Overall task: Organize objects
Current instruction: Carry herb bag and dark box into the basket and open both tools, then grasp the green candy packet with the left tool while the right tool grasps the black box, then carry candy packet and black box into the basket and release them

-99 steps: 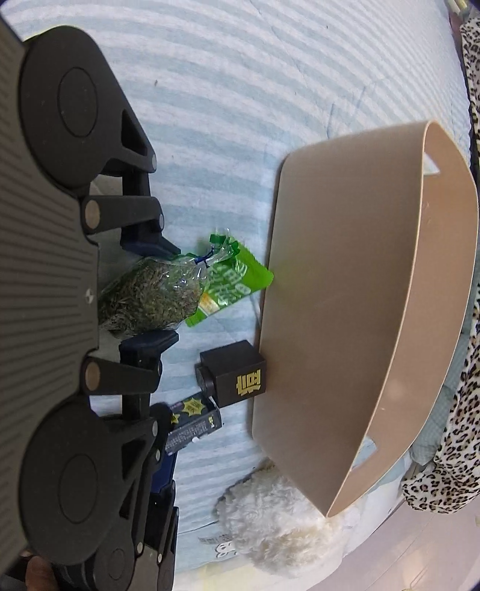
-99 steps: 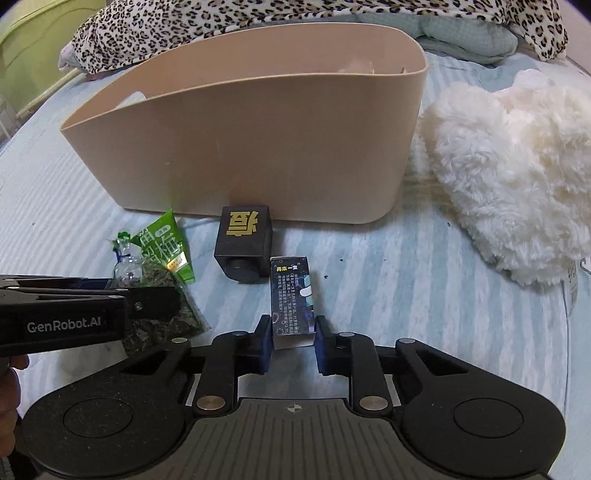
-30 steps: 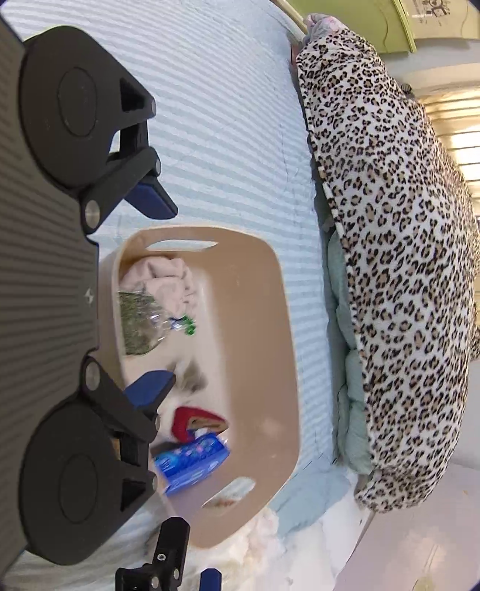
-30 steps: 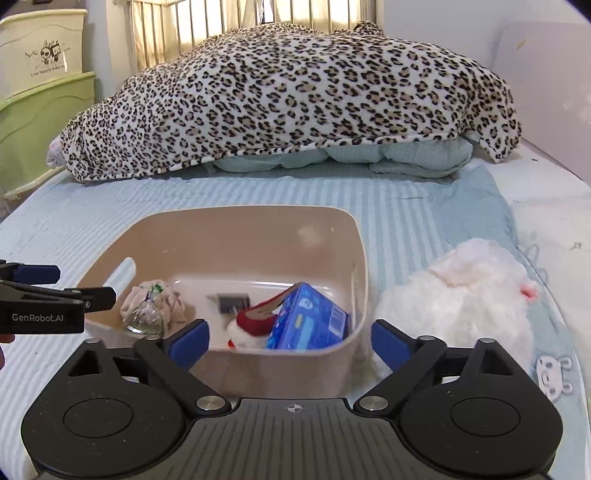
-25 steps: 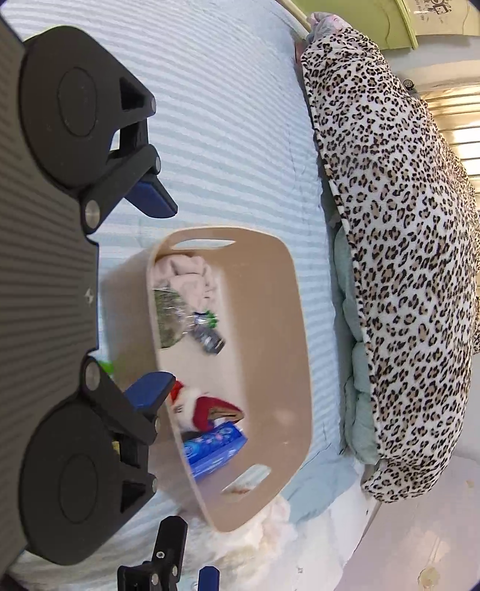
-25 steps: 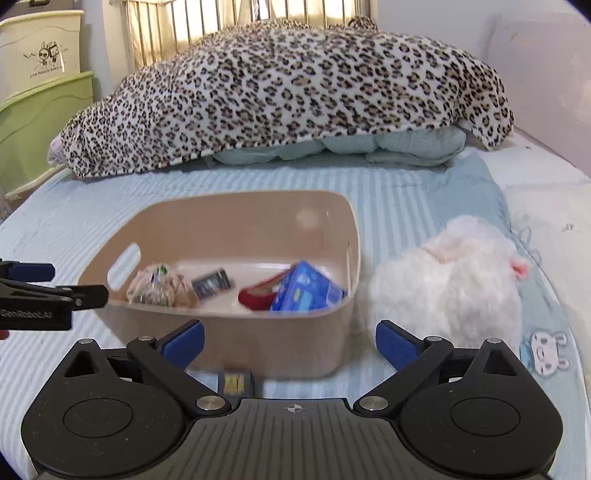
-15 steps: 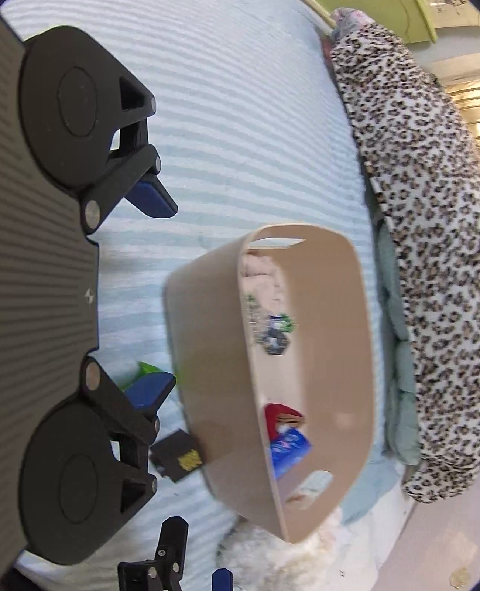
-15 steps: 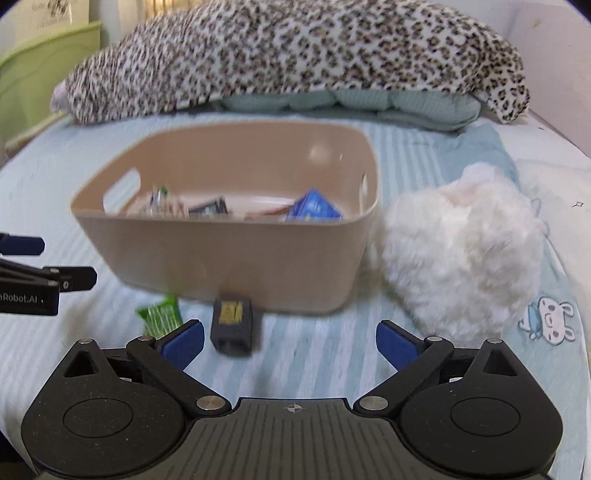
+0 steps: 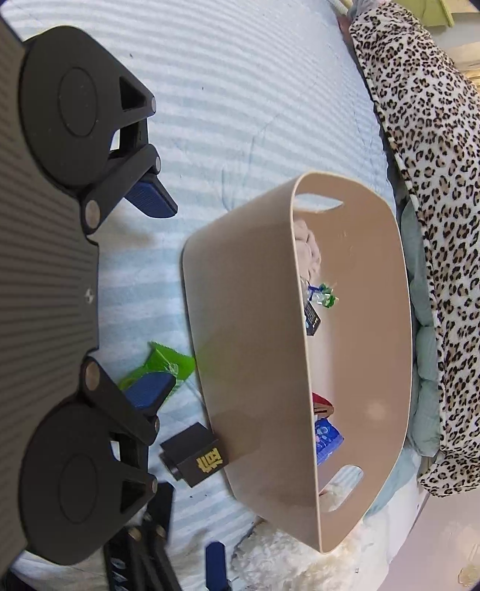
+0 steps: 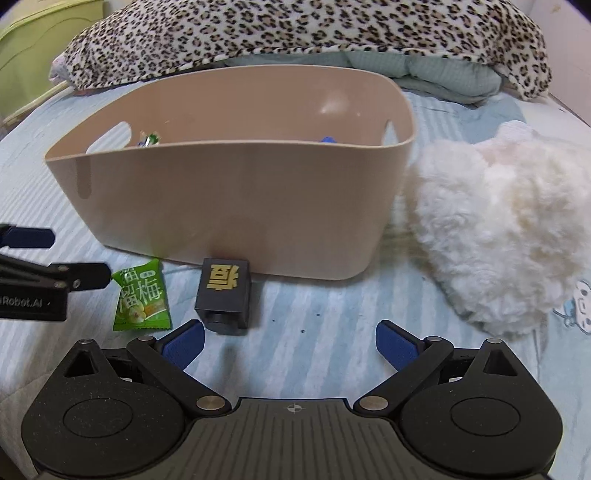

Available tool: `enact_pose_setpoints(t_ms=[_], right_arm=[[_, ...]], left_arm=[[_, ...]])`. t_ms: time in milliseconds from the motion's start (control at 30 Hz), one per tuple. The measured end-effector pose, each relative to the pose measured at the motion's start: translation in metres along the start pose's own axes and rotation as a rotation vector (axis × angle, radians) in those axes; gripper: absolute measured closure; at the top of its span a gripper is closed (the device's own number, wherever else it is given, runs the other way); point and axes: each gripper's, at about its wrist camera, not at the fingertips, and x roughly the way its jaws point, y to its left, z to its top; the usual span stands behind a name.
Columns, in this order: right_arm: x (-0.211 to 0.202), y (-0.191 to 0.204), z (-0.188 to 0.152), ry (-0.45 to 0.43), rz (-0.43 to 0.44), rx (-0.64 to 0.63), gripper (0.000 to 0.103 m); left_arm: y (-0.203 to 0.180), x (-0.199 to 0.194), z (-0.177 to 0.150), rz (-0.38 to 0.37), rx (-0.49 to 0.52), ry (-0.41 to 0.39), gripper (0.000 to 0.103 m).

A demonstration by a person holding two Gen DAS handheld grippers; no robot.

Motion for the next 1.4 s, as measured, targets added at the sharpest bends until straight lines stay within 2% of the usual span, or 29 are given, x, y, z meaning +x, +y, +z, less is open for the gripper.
enact_pose_setpoints(t_ms=[200, 367, 467, 500, 567, 600, 633, 667, 733, 767, 833, 900, 1067, 1233, 1400], right_arm=[[0.008, 0.011, 0.006, -0.021, 0.025, -0.045, 0.003], [0.024, 0.014, 0.009, 0.004, 0.019, -0.056, 0.013], [0.03, 0.014, 0.008, 0.02, 0.027, -0.05, 0.017], [0.03, 0.014, 0.008, 0.02, 0.03, -0.051, 0.019], [0.03, 0.015, 0.007, 0.01, 0.034, -0.064, 0.023], [0.03, 0.015, 0.007, 0.003, 0.034, -0.072, 0.025], [0.03, 0.015, 0.007, -0.002, 0.034, -0.077, 0.028], [0.03, 0.015, 0.007, -0.003, 0.034, -0.078, 0.031], [0.032, 0.014, 0.007, 0.001, 0.044, -0.065, 0.044], [0.032, 0.014, 0.006, -0.001, 0.049, -0.058, 0.048], [0.03, 0.012, 0.006, -0.006, 0.056, -0.051, 0.067], [0.029, 0.013, 0.006, -0.004, 0.059, -0.05, 0.072], [0.021, 0.015, 0.003, -0.004, 0.06, -0.052, 0.074], [0.003, 0.003, 0.001, 0.012, 0.064, 0.012, 0.074], [-0.026, -0.003, -0.003, -0.049, 0.068, 0.025, 0.074]], left_arm=[[-0.003, 0.013, 0.003, -0.049, -0.05, 0.03, 0.012], [-0.009, 0.024, 0.001, -0.061, -0.048, 0.048, 0.013], [-0.01, 0.033, 0.001, -0.072, -0.055, 0.065, 0.017], [-0.009, 0.036, 0.001, -0.091, -0.064, 0.074, 0.025], [-0.009, 0.039, 0.0, -0.114, -0.077, 0.083, 0.03], [-0.011, 0.038, 0.001, -0.111, -0.073, 0.079, 0.036], [-0.013, 0.038, 0.0, -0.116, -0.063, 0.073, 0.045], [-0.015, 0.037, 0.0, -0.131, -0.055, 0.073, 0.05], [-0.017, 0.035, 0.001, -0.16, -0.046, 0.078, 0.074], [-0.019, 0.034, 0.001, -0.168, -0.036, 0.087, 0.074], [-0.021, 0.032, 0.002, -0.153, -0.017, 0.093, 0.078], [-0.021, 0.03, 0.002, -0.146, -0.014, 0.096, 0.079], [-0.017, 0.022, -0.001, -0.149, -0.027, 0.092, 0.083], [-0.016, 0.01, -0.006, -0.135, 0.007, 0.069, 0.084], [-0.013, -0.005, -0.01, -0.135, 0.01, 0.058, 0.085]])
